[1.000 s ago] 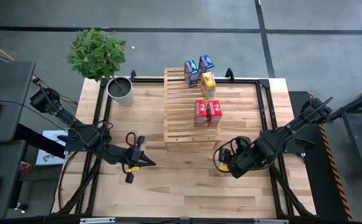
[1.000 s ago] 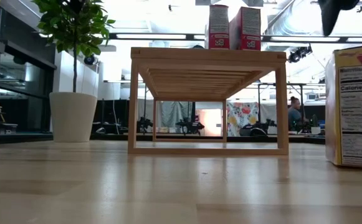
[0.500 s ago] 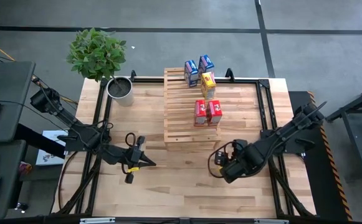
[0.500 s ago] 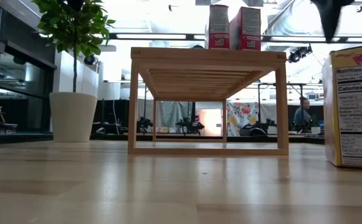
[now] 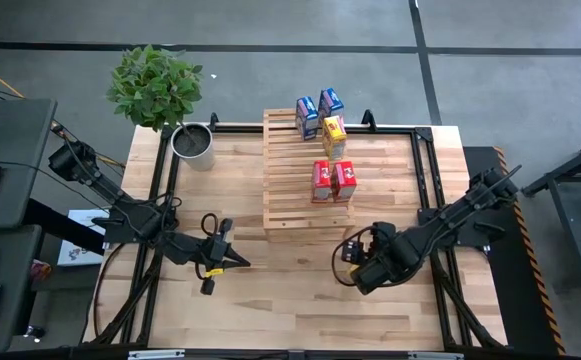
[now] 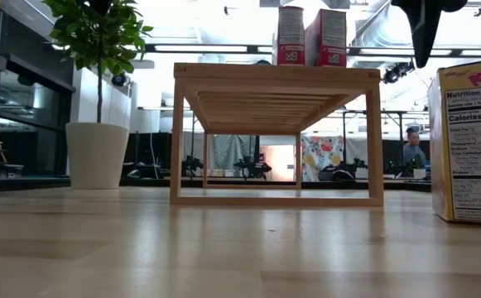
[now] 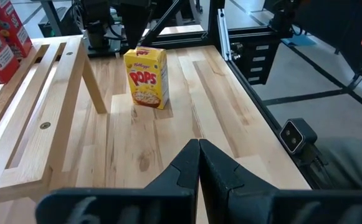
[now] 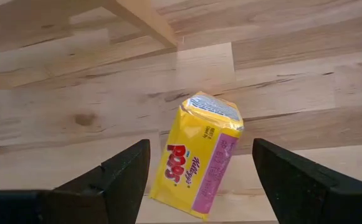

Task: Stack cereal on shelf
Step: Put the yellow cereal box on the shelf aligned with the other yellow cereal box

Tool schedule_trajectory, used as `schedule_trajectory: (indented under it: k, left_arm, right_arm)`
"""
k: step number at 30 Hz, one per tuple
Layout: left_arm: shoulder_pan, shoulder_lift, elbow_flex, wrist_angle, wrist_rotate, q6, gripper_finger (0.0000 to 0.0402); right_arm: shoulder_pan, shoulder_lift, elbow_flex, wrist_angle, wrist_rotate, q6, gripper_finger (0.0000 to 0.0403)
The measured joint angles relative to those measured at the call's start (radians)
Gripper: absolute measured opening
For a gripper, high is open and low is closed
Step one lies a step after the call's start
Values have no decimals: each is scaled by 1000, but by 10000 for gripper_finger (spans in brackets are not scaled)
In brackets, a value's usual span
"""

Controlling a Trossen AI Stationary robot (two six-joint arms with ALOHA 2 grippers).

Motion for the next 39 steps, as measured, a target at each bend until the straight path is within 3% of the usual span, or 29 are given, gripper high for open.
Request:
schedule_trajectory:
  k: [34, 39]
  left_arm:
    - [0, 0, 0, -34, 6, -28, 0]
    - [0, 0, 0, -34, 5, -28, 0]
  right_arm:
    - [-32, 140, -1, 38, -113, -128, 275]
    - [-32, 140, -1, 38, -132, -191, 257]
